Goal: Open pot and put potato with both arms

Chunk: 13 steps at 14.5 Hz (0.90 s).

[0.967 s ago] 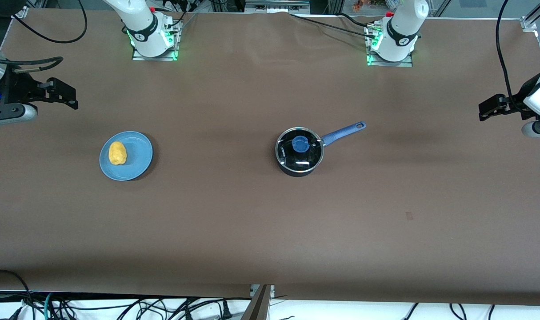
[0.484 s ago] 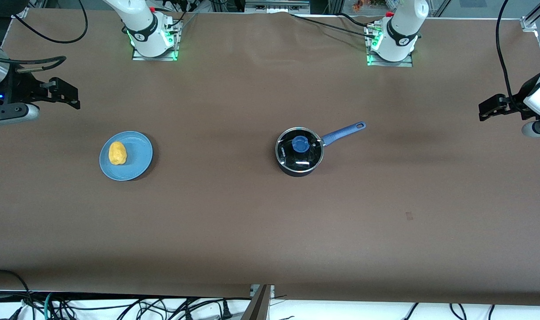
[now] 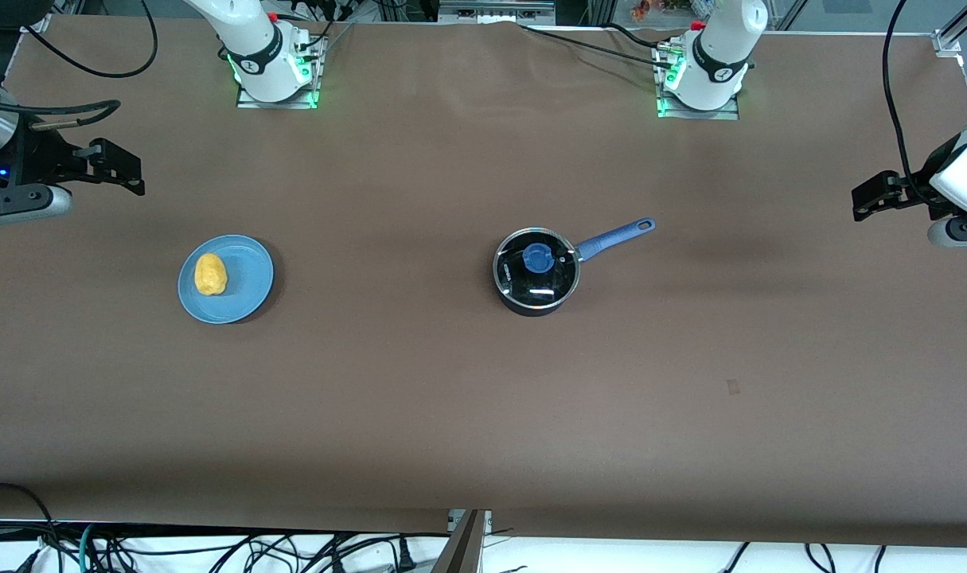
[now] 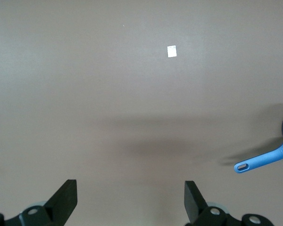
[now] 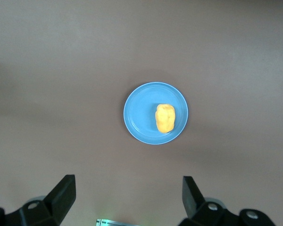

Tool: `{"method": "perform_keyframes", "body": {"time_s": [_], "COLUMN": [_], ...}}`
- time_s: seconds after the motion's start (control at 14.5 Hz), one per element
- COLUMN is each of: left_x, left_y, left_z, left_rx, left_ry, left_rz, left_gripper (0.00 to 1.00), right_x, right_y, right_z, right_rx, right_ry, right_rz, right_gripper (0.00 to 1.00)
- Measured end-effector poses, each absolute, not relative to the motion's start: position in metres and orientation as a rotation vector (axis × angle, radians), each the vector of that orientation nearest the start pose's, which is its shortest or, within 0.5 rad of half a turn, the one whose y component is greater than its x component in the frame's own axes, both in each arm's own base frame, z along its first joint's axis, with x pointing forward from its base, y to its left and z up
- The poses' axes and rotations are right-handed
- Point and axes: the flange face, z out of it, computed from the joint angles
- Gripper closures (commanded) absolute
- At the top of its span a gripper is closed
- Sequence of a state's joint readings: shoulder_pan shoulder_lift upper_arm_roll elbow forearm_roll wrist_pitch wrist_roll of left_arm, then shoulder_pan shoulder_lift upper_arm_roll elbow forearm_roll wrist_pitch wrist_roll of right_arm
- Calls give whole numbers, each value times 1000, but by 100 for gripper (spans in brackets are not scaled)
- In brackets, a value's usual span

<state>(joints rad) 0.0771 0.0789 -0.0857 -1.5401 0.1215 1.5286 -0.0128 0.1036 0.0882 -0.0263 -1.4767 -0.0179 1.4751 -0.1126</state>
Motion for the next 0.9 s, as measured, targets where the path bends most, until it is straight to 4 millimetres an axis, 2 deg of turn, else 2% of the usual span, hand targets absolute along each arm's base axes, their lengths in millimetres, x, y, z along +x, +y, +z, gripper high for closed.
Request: {"method": "perform_keyframes", "body": {"time_s": [0.35,0.69,0.9], "left_x": [574,574,574], "left_y": [6,-20,-23], "left_z": [599,608,607], "left_rx": [-3030,-3057,-3112], "left_ry": [2,63,58], "left_rz": [102,71,77], "left_gripper": [0,0,0], "right_x": [570,570,570], "right_y": [43,43,43], "right_z": [611,611,611], "right_rx": [-3143,-3143,-3143], "right_ry": [-298,-298,-298], "right_rz": [142,143,143], "right_gripper": [0,0,0]}}
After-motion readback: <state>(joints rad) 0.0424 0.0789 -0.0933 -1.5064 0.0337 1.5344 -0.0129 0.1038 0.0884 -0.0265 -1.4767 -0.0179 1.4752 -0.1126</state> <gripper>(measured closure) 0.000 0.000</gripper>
